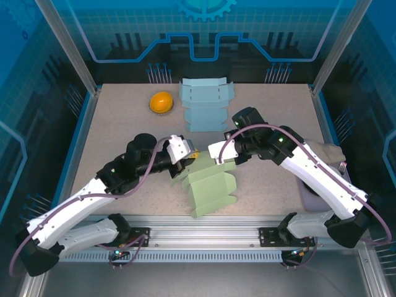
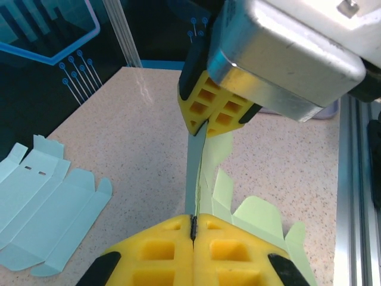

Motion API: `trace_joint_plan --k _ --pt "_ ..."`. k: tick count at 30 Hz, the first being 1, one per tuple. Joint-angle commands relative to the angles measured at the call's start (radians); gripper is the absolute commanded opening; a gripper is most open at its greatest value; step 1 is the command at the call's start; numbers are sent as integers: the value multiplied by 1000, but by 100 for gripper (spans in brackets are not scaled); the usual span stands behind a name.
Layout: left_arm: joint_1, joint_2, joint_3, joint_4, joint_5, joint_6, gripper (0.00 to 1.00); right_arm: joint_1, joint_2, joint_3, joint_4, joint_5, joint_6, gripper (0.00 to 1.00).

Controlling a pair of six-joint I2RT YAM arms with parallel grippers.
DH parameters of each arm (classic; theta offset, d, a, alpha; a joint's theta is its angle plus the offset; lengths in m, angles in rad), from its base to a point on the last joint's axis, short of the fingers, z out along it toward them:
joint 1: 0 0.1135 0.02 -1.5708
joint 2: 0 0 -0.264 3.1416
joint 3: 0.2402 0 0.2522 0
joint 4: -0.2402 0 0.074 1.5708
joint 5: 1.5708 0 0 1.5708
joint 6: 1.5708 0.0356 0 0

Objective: Fold the paper box

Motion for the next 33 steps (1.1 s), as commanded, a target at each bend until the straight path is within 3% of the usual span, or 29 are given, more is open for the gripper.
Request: trace_joint_plan --k 1,2,4,10,13,18,20,23,27,33 --pt "7 -52 -48 85 -77 -67 0 11 -39 -36 -13 20 58 0" --pt "6 -58 -55 87 -95 -81 1 11 -42 -40 -6 30 72 0" --pt "6 -74 -66 85 -154 -121 12 0 -38 -38 13 57 106 0" --pt "6 -189 -90 46 -419 -347 50 -65 -29 -39 44 98 160 0" --pt "7 -250 -106 -26 -525 -446 57 -86 -18 -34 44 132 190 0" --pt "26 -319 -152 -212 -707 -572 59 -120 -4 -13 40 149 247 0" --pt "63 -324 -171 -276 -672 -638 59 -133 -6 -12 49 137 264 0" --pt "117 -294 -220 -284 -521 -723 59 -152 -11 -19 66 116 276 0" --pt "126 -283 -350 -96 -391 -792 60 -169 -11 -27 85 97 290 0" --pt "126 -270 -499 198 -326 -830 68 -187 -14 -34 82 36 322 0"
